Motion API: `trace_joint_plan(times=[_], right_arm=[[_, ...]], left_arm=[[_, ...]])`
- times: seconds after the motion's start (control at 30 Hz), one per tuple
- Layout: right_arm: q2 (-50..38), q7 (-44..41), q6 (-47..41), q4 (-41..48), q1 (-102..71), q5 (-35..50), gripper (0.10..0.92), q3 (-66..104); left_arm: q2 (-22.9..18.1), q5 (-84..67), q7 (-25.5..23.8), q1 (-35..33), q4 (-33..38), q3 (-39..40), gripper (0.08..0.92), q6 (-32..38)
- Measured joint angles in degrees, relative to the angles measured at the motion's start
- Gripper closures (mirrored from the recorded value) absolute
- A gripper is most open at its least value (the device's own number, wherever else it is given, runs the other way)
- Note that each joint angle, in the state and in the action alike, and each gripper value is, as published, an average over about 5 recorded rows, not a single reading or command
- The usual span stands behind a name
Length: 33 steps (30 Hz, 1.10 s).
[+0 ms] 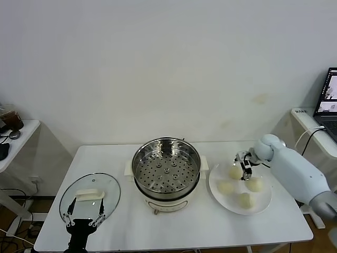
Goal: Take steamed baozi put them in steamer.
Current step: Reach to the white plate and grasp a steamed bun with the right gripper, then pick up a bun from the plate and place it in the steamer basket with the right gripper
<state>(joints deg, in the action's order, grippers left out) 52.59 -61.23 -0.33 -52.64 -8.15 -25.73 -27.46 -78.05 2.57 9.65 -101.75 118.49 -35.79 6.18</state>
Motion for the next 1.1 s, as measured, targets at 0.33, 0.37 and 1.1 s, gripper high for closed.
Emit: trace_joint_plan(times=[0.33, 0.37, 1.1], right_arm=[[2.2, -0.6, -1.1, 3.2, 1.4, -0.2, 0.322, -1.9], [2.2, -0.6, -1.2, 3.3, 1.5, -0.2, 0.341, -2.1], [-3.7, -4.2, -2.0, -4.8, 10.8, 9.9, 0.457, -10.2]], left_arm=[[0.0, 0.1, 0.0, 0.0, 0.0, -0.4, 0.177, 0.6], [0.0, 0.1, 0.0, 0.0, 0.0, -0.4, 0.177, 0.6], [0.5, 0.0, -0.3, 0.2, 0.4, -0.3, 0.177, 0.6]])
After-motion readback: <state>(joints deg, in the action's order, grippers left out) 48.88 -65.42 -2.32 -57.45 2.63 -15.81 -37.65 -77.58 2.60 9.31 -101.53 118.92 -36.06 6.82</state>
